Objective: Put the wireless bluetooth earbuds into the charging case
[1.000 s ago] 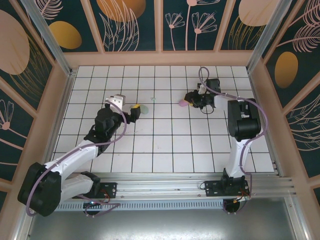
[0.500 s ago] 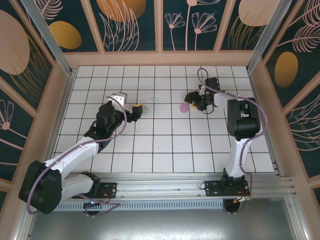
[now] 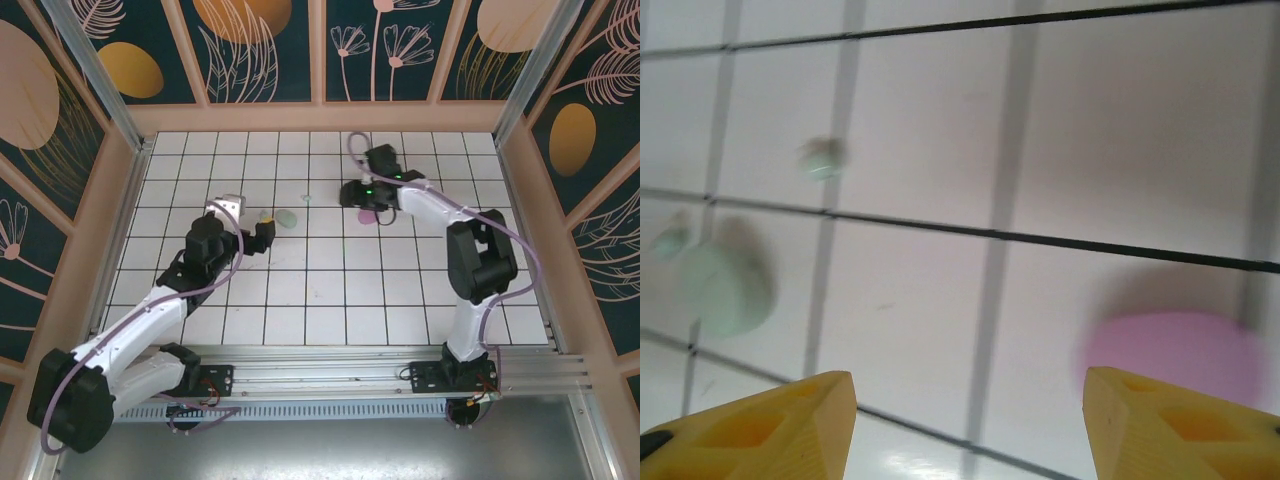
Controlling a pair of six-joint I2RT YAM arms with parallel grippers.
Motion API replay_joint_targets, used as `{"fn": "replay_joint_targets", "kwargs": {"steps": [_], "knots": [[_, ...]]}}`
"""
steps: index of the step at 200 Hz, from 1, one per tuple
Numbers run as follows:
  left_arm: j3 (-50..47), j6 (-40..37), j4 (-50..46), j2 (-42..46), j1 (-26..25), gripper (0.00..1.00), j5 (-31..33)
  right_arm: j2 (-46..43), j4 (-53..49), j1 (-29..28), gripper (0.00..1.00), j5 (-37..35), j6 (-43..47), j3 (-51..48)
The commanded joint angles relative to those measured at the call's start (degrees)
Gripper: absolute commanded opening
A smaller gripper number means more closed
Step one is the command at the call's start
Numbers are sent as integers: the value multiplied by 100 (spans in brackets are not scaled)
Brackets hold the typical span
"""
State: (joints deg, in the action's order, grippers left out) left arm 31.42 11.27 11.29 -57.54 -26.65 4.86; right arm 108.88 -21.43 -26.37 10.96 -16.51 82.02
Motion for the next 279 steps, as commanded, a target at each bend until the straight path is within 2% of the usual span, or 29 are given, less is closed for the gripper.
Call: {"fn": "replay_joint_targets", "kwargs": {"steps": [1,19,50,84,209,251,279], "knots": [[-167,174,-328,282,29,98,38,589,-160,-591,62,-43,675,761],[-180,303,-529,402,29,99,-98,1287,-383,-920,62,158,999,1609],[-316,539,-667,622,29,99,-321,2265,-760,-1142,62,496,1231,2904],[-540,703,-681,786,29,99,-453,2856,-1181,-1329,62,315,1488,3711],[-618,644,-654,761,28,99,-434,3271,-1424,-1608,63,-63,1852,3750],[-594,622,-656,748,24,98,-399,3254,-1507,-1649,56,-197,1996,3671],[-558,558,-689,735,29,99,-366,3122,-1395,-1670,45,-257,2121,3408]]}}
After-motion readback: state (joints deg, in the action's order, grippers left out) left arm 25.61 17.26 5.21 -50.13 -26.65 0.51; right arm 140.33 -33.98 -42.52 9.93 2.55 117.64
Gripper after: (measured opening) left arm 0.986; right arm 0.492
